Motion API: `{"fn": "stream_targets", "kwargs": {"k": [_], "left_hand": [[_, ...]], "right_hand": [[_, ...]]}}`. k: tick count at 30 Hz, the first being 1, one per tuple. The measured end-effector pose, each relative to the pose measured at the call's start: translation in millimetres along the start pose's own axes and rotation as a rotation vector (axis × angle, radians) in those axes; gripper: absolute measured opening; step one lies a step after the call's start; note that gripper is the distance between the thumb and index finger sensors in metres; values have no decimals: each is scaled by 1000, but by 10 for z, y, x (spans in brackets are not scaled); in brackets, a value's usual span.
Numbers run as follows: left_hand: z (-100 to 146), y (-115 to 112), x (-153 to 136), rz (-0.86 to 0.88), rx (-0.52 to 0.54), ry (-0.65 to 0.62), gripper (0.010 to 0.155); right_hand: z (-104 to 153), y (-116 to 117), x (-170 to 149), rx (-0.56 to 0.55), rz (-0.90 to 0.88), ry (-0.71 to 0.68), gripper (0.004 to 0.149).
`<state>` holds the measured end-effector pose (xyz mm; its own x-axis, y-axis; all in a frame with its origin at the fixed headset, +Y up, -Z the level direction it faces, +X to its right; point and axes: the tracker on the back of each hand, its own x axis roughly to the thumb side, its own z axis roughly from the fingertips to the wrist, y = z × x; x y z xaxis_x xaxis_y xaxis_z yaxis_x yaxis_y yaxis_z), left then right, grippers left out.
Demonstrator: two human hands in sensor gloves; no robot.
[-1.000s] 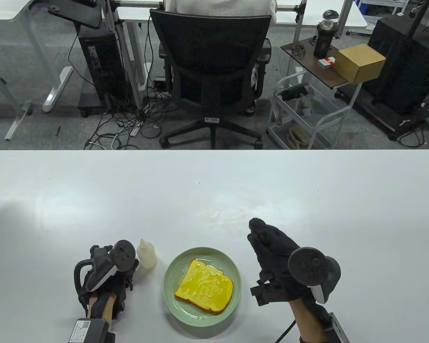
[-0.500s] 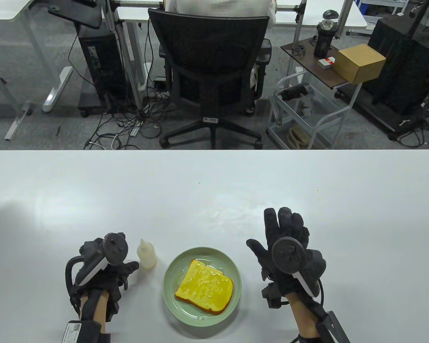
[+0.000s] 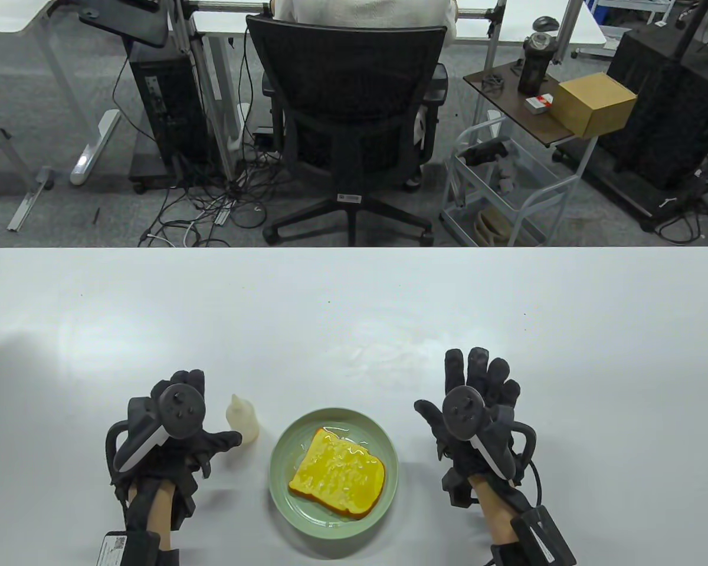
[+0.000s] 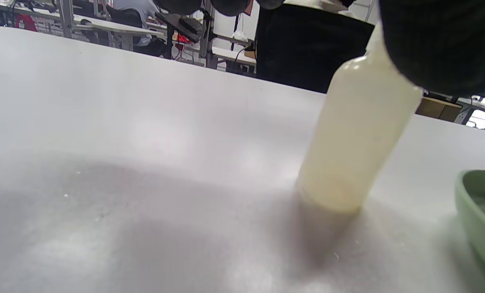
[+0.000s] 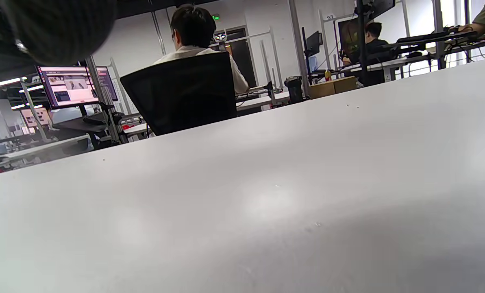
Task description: Squeeze honey bottle to draw zigzag on toast
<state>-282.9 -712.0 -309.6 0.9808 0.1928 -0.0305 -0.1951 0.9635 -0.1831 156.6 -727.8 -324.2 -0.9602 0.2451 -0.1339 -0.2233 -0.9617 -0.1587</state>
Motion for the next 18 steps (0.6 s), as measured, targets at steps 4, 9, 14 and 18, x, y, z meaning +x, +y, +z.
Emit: {"fn": "stream_targets", "kwargs": {"k": [4,9,14,18], "left_hand": [[40,48,10,36,73,-30,125],[64,85,93,53,105,-94,124],[66,103,160,20,107,-103,122],[57,92,166,49,94,-115,121]], "right_hand": [[4,43,-6,-13,7,-9,92],[-5,93,-29,4,35,5,92],[-12,112,-77,26,40,27,91],[3,124,-107,44,55,37,91]]}}
